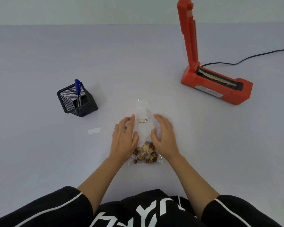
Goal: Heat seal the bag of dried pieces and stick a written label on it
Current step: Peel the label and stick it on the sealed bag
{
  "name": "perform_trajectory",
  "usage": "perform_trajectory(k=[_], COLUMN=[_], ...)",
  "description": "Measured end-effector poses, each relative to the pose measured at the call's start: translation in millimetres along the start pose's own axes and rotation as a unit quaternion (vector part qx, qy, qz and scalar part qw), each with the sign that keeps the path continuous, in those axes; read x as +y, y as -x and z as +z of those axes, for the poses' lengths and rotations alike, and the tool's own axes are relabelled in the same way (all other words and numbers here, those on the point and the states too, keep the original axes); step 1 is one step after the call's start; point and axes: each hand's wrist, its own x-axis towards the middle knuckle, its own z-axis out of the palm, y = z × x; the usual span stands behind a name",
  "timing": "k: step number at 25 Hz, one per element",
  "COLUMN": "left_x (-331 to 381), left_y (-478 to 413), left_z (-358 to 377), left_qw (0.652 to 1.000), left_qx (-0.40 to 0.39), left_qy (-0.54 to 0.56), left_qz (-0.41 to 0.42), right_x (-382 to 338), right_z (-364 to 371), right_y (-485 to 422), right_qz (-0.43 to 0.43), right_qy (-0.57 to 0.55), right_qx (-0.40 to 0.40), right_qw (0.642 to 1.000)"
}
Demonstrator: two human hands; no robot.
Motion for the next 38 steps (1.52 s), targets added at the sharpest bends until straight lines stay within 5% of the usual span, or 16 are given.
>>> perform_trajectory(k=[4, 9, 13, 18, 27, 38], left_x=[-1.5, 9.1, 15.0, 18.5, 8.8, -0.8], left_y=[21.8, 54.0, 48.6, -6.2, -172.1, -236.2], left_z=[-8.4, 1.5, 0.4, -30.6, -77.7, -73.5], left_qw=[0.99, 0.967, 0.952, 0.947, 0.941, 0.955], left_qx=[0.023, -0.055, -0.063, 0.019, 0.073, 0.077], left_qy=[0.082, 0.146, 0.211, 0.264, 0.271, 0.229], left_qz=[-0.113, -0.203, -0.214, -0.184, -0.19, -0.171], right_x=[3.3, -4.5, -16.5, -38.9, -59.8, -42.2], right_z=[-16.3, -7.4, 8.0, 8.9, 14.8, 23.1], right_y=[23.7, 70.8, 69.5, 2.0, -173.4, -238.2], right_qz=[0.074, 0.241, 0.242, 0.188, 0.127, 0.138], right_qy=[-0.014, -0.054, -0.05, -0.064, -0.01, -0.014], right_qx=[0.077, -0.096, -0.111, -0.047, -0.049, -0.036], right_qw=[0.994, 0.964, 0.963, 0.979, 0.991, 0.99])
